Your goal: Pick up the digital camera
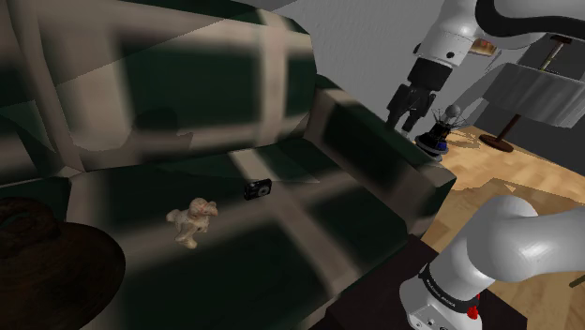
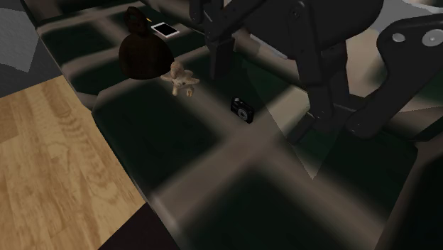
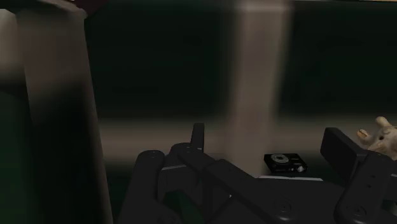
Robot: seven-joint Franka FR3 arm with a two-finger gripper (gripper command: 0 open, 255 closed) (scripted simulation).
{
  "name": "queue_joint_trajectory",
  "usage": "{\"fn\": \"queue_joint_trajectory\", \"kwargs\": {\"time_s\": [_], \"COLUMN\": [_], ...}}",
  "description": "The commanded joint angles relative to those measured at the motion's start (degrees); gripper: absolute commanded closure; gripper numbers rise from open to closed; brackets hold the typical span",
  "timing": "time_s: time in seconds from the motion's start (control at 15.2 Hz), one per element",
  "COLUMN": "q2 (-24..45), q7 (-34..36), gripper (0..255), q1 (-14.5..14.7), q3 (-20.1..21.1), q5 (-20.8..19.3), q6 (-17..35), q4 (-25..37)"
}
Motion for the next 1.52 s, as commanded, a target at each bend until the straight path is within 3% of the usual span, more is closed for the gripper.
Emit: {"fn": "queue_joint_trajectory", "kwargs": {"time_s": [0.0, 0.66, 1.45], "q2": [0.00, 18.63, 43.32], "q7": [0.00, -22.86, -47.27], "gripper": [0, 0, 0], "q1": [0.00, 6.72, 13.24], "q3": [0.00, -4.03, -4.02], "q5": [0.00, -3.27, -3.55], "q6": [0.00, 16.71, 31.44], "q4": [0.00, 0.48, 9.62]}}
